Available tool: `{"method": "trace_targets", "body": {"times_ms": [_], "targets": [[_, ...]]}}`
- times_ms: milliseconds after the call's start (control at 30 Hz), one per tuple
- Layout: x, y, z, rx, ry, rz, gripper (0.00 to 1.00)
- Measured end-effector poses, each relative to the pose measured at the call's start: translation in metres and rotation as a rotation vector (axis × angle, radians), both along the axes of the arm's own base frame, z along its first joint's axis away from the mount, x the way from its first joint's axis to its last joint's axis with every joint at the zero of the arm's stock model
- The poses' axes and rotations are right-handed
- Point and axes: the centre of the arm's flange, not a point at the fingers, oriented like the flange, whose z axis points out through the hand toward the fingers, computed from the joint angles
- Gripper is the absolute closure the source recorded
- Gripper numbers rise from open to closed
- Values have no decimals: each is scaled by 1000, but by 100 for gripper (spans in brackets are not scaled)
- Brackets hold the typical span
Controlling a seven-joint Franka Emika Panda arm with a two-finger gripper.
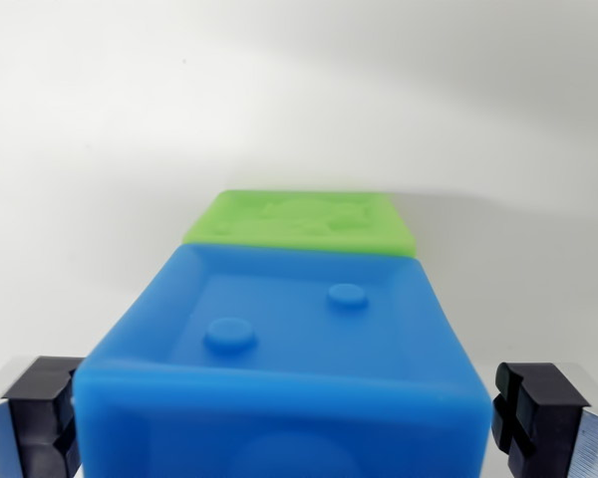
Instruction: Stack cube
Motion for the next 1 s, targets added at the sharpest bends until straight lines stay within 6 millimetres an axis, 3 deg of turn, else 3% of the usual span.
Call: {"method": "trace_targets", "body": {"times_ms": [500, 1000], "targets": [[0, 0, 3, 0, -1, 0, 0], [1, 0, 39, -3, -4, 0, 0]]}}
